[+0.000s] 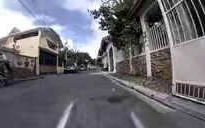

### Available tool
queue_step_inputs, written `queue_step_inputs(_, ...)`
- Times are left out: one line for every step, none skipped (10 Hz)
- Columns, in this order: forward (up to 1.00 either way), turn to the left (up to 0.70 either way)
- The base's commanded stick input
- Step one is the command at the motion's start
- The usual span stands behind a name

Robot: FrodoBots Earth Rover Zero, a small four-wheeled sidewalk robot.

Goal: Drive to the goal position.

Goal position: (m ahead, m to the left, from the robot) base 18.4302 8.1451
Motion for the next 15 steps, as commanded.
queue_step_inputs(1.00, 0.00)
queue_step_inputs(1.00, 0.00)
queue_step_inputs(1.00, 0.00)
queue_step_inputs(1.00, 0.00)
queue_step_inputs(1.00, 0.00)
queue_step_inputs(1.00, 0.00)
queue_step_inputs(1.00, 0.00)
queue_step_inputs(1.00, 0.00)
queue_step_inputs(1.00, 0.00)
queue_step_inputs(1.00, 0.00)
queue_step_inputs(1.00, 0.00)
queue_step_inputs(1.00, 0.00)
queue_step_inputs(1.00, 0.00)
queue_step_inputs(1.00, 0.00)
queue_step_inputs(1.00, 0.00)
